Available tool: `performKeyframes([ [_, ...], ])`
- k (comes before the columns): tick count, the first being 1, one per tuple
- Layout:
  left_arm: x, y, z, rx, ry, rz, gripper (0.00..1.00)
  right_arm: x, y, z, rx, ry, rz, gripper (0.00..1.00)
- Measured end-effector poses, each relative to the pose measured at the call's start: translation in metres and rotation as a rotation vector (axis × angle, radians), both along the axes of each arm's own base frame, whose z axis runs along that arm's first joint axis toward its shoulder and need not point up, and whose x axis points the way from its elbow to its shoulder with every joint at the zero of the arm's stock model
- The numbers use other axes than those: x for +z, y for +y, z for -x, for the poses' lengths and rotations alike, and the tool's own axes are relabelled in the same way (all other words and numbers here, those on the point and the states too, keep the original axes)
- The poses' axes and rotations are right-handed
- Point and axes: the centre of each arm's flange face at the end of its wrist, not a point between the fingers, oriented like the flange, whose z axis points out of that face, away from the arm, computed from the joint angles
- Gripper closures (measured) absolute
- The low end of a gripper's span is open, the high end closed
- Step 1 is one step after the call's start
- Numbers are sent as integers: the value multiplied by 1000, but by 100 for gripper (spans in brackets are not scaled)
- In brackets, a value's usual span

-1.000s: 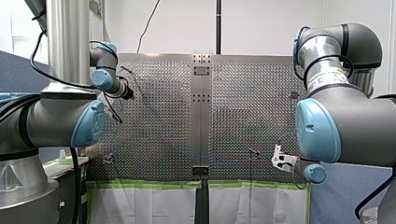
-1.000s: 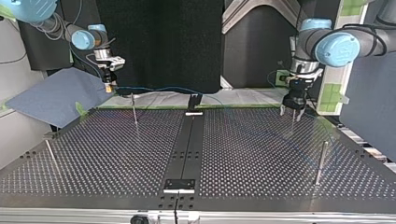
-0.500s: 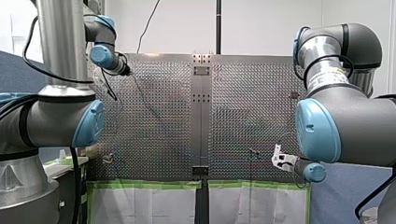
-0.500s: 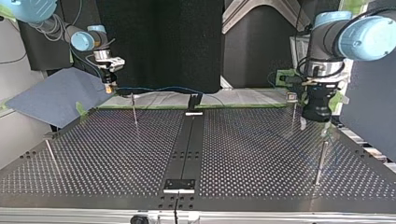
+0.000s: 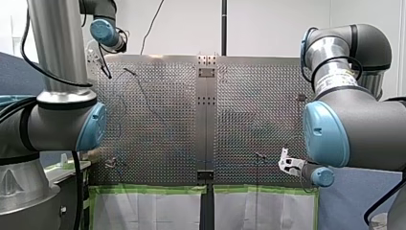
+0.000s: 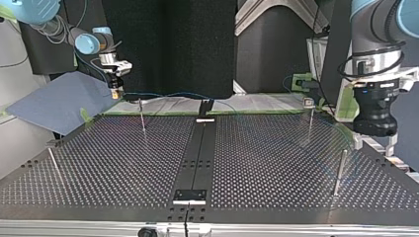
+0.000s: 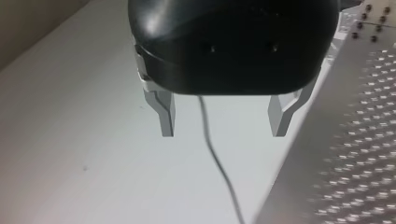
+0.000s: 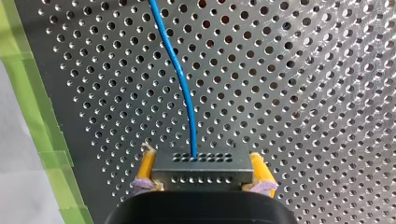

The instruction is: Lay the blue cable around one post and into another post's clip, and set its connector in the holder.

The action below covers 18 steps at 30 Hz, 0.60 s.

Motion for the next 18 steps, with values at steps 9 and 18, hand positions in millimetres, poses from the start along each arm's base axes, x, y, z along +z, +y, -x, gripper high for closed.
performKeyframes([
  [9,33,2,10,70,-2,-61,0,0,0,0,1,-1,-1,100],
  [18,35,6,-9,131,85,-114,0,1,-1,-1,4,-1,-3,100],
])
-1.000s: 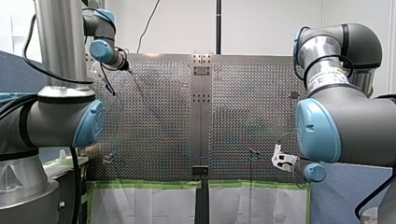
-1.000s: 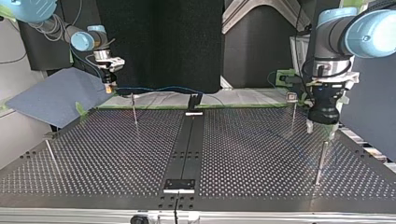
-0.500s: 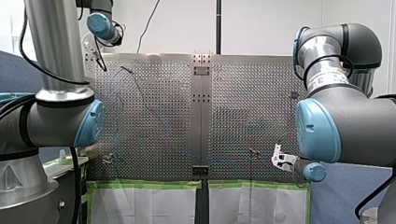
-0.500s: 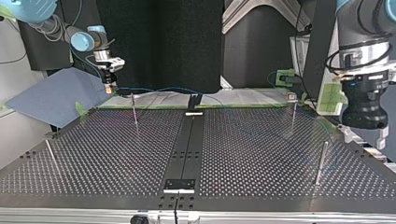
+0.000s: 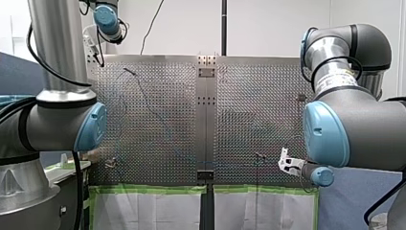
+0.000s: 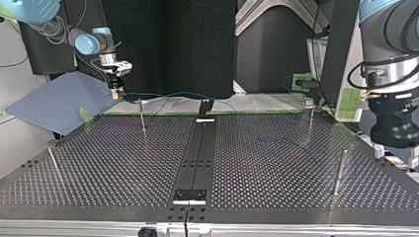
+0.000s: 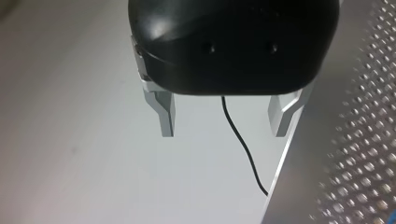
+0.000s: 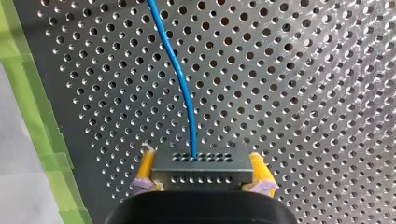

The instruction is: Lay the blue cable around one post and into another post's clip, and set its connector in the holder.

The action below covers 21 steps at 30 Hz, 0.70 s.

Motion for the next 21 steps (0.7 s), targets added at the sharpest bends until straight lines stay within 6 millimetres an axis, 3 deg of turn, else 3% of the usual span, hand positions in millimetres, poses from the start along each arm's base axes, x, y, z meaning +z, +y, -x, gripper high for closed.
performKeyframes([
  [7,-8,0,-14,6,91,-49,0,0,-1,0,1,1,-5,100],
  [21,-27,-13,-11,-87,259,-154,0,1,-3,-1,1,1,-7,100],
])
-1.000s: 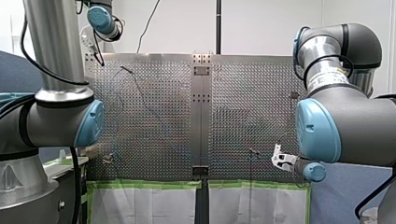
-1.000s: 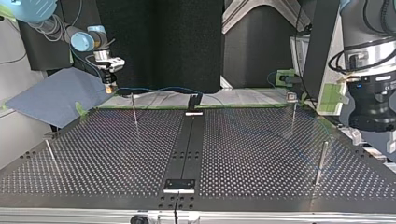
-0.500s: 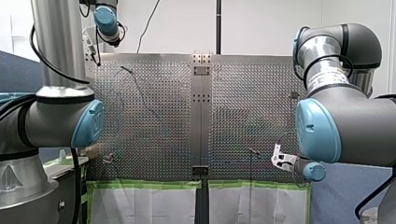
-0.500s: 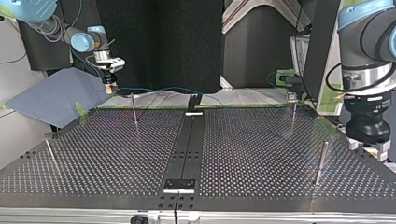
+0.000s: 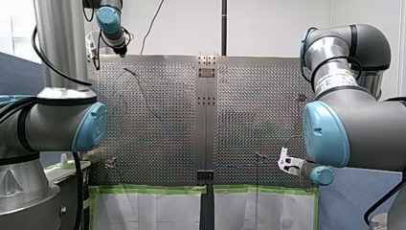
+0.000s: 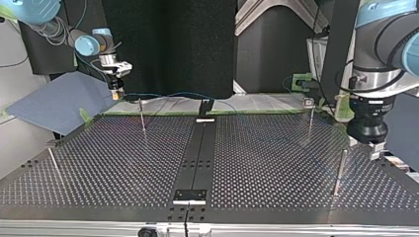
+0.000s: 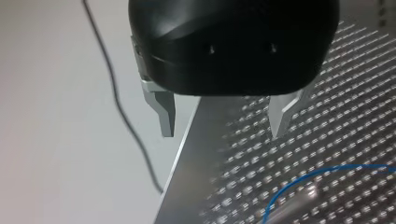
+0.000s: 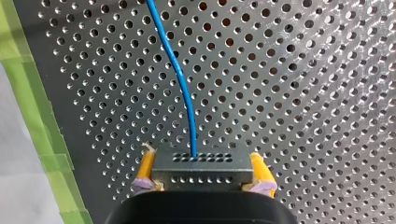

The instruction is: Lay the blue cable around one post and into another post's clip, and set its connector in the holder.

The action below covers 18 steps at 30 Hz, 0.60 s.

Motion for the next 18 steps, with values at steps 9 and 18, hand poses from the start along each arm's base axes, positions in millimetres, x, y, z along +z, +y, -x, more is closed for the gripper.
performKeyframes([
  [9,-7,-12,9,-104,96,-61,0,0,0,0,0,0,-1,100],
  [18,-14,-20,19,-176,182,-47,0,0,0,0,0,0,-2,100],
])
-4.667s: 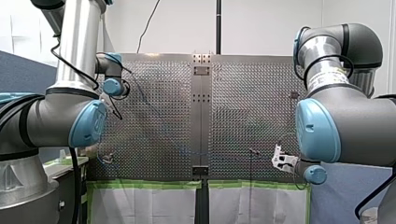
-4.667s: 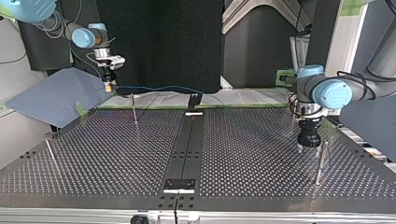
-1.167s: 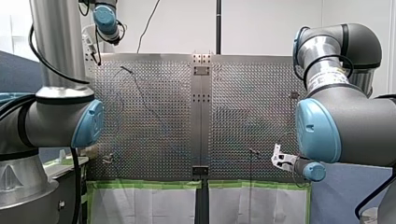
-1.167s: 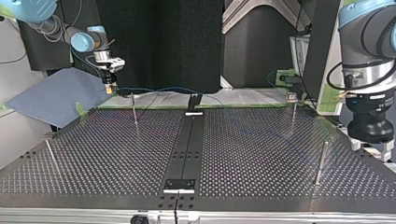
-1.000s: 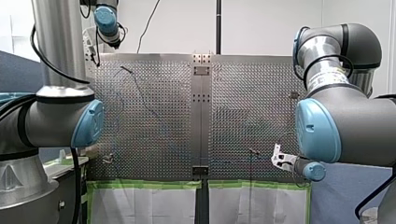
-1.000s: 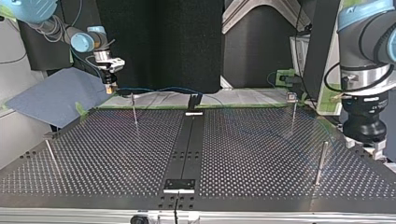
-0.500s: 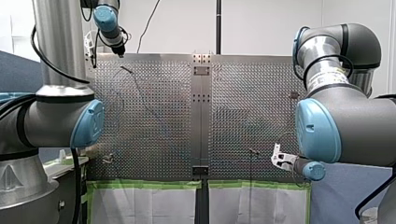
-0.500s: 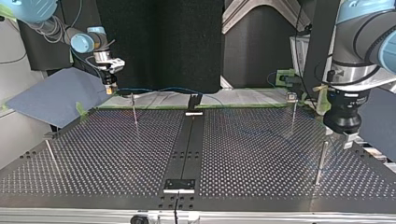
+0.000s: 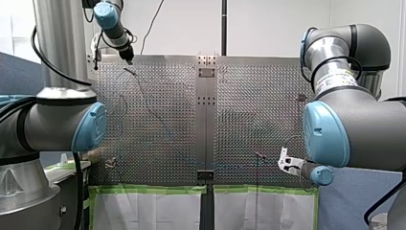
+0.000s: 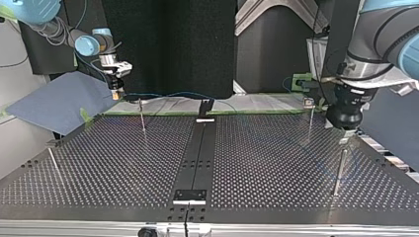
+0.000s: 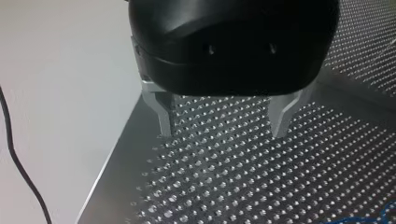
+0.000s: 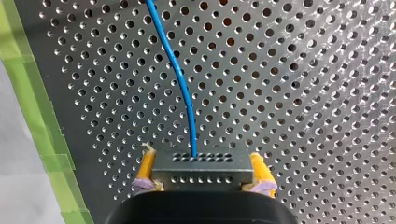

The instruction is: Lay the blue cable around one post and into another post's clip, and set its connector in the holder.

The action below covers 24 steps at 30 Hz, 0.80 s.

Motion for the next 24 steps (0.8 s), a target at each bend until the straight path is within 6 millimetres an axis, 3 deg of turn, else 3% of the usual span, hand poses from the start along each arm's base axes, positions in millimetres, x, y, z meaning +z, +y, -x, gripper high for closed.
performKeyframes([
  [24,-8,15,25,176,164,-35,0,0,1,0,1,2,-4,100],
])
